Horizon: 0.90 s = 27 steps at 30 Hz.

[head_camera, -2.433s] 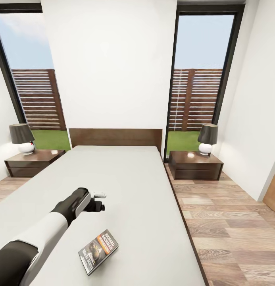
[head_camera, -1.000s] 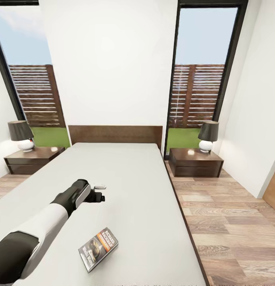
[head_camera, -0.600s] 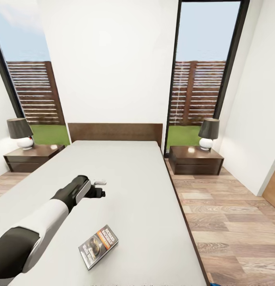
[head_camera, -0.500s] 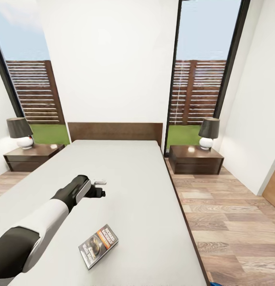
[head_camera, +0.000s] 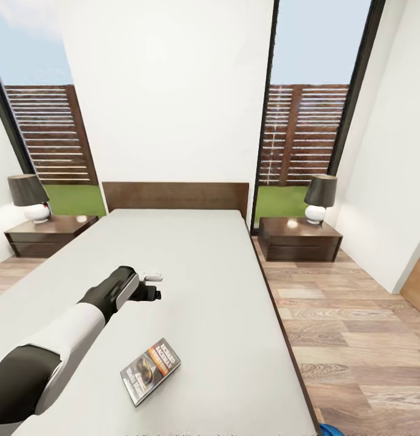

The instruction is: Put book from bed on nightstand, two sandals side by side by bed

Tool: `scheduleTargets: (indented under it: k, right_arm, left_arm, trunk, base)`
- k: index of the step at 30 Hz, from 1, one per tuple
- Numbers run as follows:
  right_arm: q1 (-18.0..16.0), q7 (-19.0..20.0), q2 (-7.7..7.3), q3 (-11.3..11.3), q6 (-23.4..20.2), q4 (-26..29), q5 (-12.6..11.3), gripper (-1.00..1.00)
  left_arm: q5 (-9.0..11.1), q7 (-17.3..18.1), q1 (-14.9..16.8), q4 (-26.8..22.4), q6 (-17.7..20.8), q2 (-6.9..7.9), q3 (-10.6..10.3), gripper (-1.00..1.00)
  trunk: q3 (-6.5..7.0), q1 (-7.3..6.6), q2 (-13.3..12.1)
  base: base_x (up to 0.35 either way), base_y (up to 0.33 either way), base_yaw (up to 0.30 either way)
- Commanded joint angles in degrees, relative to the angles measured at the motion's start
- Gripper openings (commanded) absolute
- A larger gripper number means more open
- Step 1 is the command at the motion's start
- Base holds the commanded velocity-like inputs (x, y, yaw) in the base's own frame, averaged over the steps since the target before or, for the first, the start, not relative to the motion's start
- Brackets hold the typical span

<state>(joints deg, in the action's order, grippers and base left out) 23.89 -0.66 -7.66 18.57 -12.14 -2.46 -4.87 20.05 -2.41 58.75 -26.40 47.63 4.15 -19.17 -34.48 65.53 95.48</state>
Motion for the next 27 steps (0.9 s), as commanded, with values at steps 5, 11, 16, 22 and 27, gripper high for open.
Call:
scheduleTargets:
  k: [5, 11, 16, 22, 27]
  right_arm:
    - [0.01, -0.06, 0.01, 0.53, -0.24, 0.12, -0.5, 1.0]
    - [-0.03, -0.01, 0.06, 0.56, -0.87, 0.13, -0.48, 1.0]
    - [-0.05, -0.04, 0.08, 0.58, -2.72, 0.2, -0.18, 1.0]
    - [-0.06, -0.15, 0.16, 0.55, -3.84, 0.24, 1.47, 1.0]
    - [-0.07, -0.18, 0.17, 0.53, -4.1, 0.25, 2.18, 1.0]
  left_arm:
    - [0.46, -0.27, 0.04, 0.02, 0.18, 0.07, -0.43, 1.0]
    - [0.44, -0.3, 0.04, 0.25, 0.18, 0.07, -0.43, 1.0]
    - [0.43, -0.26, 0.05, 0.31, 0.2, 0.03, -0.43, 1.0]
    - [0.43, -0.18, 0.05, 0.36, 0.29, -0.09, -0.41, 1.0]
    - [0.43, -0.16, 0.05, 0.37, 0.51, -0.21, -0.38, 1.0]
  trunk:
    - [-0.52, 0.0, 0.03]
    - [-1.08, 0.0, 0.03]
    - [-1.55, 0.0, 0.03]
    - [-2.12, 0.0, 0.03]
    - [-2.59, 0.0, 0.03]
  base:
    - [0.0, 0.0, 0.0]
    - [0.0, 0.0, 0.0]
    - [0.0, 0.0, 0.0]
    - [0.0, 0.0, 0.0]
    - [0.0, 0.0, 0.0]
